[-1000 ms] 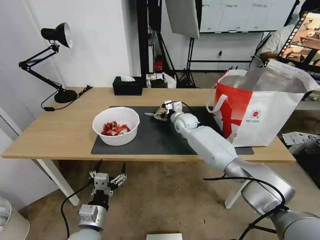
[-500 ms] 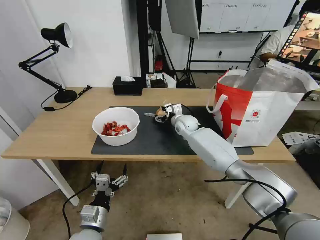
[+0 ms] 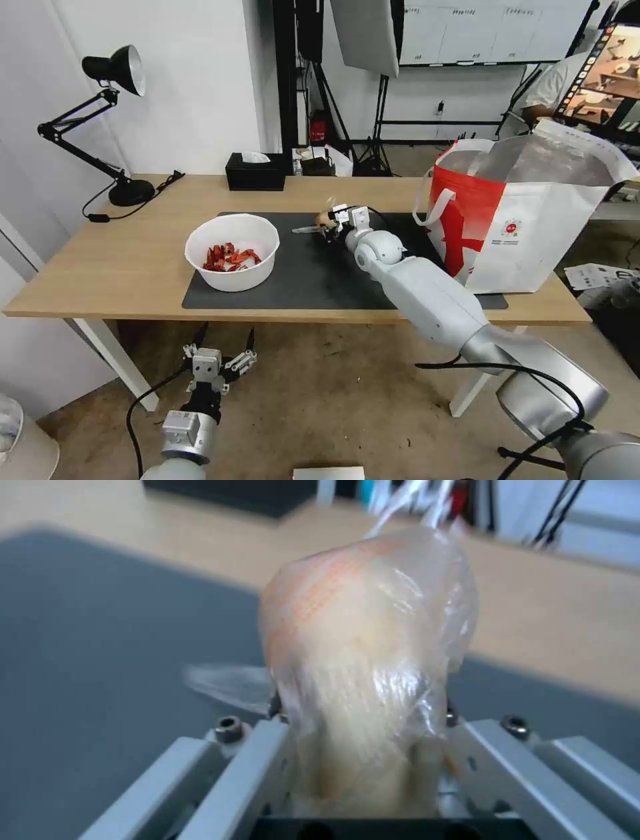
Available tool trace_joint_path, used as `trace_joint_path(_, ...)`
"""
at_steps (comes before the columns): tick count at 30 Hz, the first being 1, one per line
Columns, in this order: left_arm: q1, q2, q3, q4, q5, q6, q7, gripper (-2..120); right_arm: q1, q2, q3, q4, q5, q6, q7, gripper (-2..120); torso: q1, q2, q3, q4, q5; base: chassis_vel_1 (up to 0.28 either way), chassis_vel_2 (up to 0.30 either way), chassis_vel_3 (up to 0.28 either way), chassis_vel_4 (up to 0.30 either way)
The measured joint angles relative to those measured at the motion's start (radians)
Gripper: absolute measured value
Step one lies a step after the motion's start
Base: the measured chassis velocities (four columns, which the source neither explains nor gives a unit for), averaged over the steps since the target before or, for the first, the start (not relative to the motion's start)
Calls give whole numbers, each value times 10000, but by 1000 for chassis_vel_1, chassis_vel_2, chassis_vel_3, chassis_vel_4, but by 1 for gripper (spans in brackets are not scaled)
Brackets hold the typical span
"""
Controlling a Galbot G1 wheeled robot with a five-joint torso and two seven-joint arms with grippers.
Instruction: Pick up the trash from the table and place it into the takeout bag.
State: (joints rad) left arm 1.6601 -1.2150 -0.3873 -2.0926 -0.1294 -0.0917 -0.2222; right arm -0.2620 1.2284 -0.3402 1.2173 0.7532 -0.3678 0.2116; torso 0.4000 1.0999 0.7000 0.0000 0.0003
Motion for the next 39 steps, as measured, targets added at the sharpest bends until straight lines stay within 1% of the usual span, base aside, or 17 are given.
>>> trace_joint_path(1,0,0,0,0,0,0,0,100,0,0,0,0,0,0,0,14,0,0,0,0,0,0,0,0,0)
trace_joint_path(3,10,42,-8,-130,-51,1,-25,100,-232,-703,157,1567,1,-6,683,10,1,1,0,0,3,0,0,0,0)
trace_joint_path(4,10,42,-8,-130,-51,1,-25,100,-232,-703,157,1567,1,-6,683,10,1,1,0,0,3,0,0,0,0)
trace_joint_path(5,18,55,37,-185,-91,6,-120,100,-300,-1255,284,2606,51,-56,1140,9,0,1,-2,0,-1,0,0,0,0)
trace_joint_path(7,41,65,112,-259,-101,8,-190,100,-335,-2087,447,3828,354,-303,1807,9,-1,1,-2,0,0,0,0,0,0)
trace_joint_path(8,41,65,112,-259,-101,8,-190,100,-335,-2087,447,3828,354,-303,1807,9,-1,1,-2,0,0,0,0,0,0)
trace_joint_path(11,59,67,199,-360,-67,9,-196,100,-400,-3346,995,5641,1375,-1042,3490,9,-1,2,-2,-2,0,0,0,0,0)
trace_joint_path(12,59,67,199,-360,-67,9,-196,100,-400,-3346,995,5641,1375,-1042,3490,9,-1,2,-2,-2,0,0,0,0,0)
trace_joint_path(13,61,76,218,-389,-42,9,-196,100,-452,-3730,1291,6174,1927,-1360,4287,8,-2,1,-2,-3,1,0,0,0,0)
trace_joint_path(14,61,76,218,-389,-42,9,-196,100,-452,-3730,1291,6174,1927,-1360,4287,8,-2,1,-2,-3,1,0,0,0,0)
trace_joint_path(16,69,106,255,-470,-21,9,-195,100,-471,-4271,1873,6729,2848,-1848,5662,8,-2,2,-2,0,1,0,0,0,0)
trace_joint_path(17,69,106,255,-470,-21,9,-195,100,-471,-4271,1873,6729,2848,-1848,5662,8,-2,2,-2,0,1,0,0,0,0)
trace_joint_path(19,64,115,352,-558,-12,3,-124,100,-348,-4745,2348,6763,3426,-2122,6514,8,-1,1,-1,-1,1,0,0,0,0)
trace_joint_path(23,46,101,482,-639,-2,-78,81,100,-231,-5274,2863,6426,3851,-2126,6481,8,-1,2,-1,-3,0,0,0,0,0)
trace_joint_path(29,43,87,533,-668,12,-90,116,100,-378,-5489,3165,6019,3915,-1901,6061,8,-1,1,0,1,0,0,0,0,0)
trace_joint_path(36,86,95,505,-736,38,-92,124,100,-533,-5630,3431,5499,4785,-2198,6397,8,-1,1,0,-1,0,0,0,0,0)
trace_joint_path(39,104,94,515,-752,67,-93,137,100,-425,-5700,3459,5438,5439,-2475,6466,16,0,1,1,0,0,0,0,0,0)
